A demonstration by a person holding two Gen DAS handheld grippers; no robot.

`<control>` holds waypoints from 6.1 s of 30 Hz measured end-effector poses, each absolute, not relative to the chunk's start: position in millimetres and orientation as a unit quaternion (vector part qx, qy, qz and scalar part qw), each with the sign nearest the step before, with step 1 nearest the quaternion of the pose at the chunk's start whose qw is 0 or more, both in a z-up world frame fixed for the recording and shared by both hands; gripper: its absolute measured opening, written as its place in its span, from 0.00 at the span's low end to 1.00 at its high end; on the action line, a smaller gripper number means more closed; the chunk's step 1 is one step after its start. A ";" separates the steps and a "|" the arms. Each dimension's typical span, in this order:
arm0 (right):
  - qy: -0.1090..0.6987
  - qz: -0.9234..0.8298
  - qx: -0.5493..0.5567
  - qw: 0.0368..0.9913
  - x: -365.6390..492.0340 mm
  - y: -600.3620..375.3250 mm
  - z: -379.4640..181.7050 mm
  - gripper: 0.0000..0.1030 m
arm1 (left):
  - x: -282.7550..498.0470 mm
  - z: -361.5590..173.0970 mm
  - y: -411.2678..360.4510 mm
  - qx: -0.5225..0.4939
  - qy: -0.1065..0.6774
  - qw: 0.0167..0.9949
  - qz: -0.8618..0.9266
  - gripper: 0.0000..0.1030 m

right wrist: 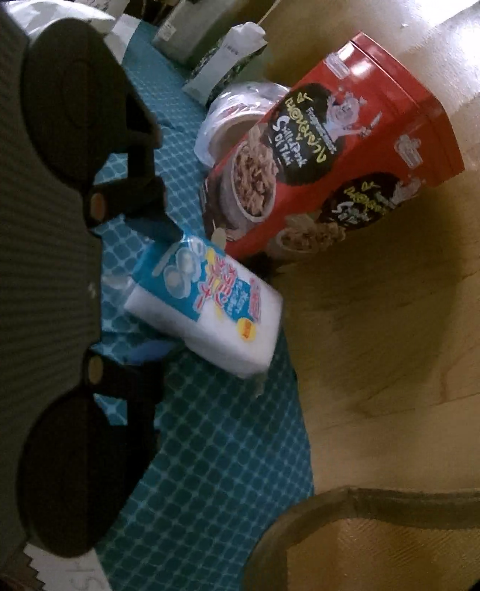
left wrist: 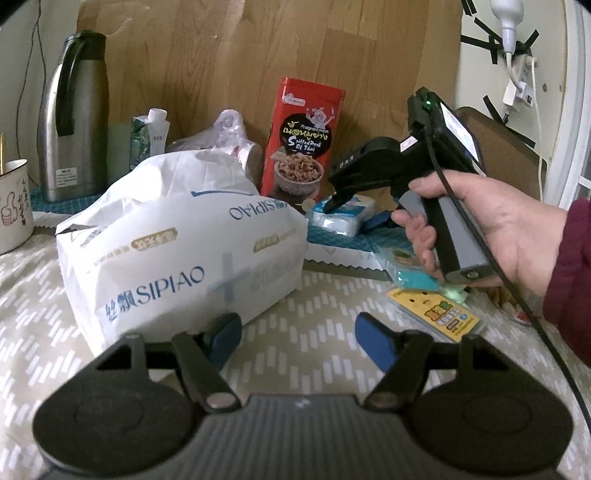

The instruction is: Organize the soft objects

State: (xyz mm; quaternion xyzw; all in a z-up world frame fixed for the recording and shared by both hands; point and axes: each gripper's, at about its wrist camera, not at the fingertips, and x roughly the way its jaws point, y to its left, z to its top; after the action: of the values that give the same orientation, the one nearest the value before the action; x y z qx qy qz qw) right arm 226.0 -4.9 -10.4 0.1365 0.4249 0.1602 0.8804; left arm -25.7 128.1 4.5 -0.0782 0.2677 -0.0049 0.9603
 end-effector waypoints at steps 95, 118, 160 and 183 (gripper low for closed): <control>0.122 -0.009 0.045 0.991 -19.0 -329.9 -4.9 0.76 | 55.8 65.9 -194.5 0.032 0.282 0.933 -0.223 0.85; 0.266 0.164 0.092 0.946 -66.0 -194.4 -33.4 0.78 | -56.5 5.2 2.8 0.053 0.320 0.945 -0.033 0.87; 0.271 0.151 -0.019 0.951 -76.2 -148.2 -41.6 1.00 | -61.9 -12.1 41.5 0.019 0.330 0.944 0.005 1.00; 0.271 0.151 -0.019 0.951 -75.5 -147.8 -41.8 1.00 | -65.2 -11.4 44.7 0.026 0.328 0.944 -0.021 1.00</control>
State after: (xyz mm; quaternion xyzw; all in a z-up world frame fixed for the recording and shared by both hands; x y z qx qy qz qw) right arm -75.5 -147.8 -41.8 -0.0188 0.2707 0.1508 0.9506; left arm -65.2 44.7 -11.4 0.0255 0.3276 -0.0215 0.9442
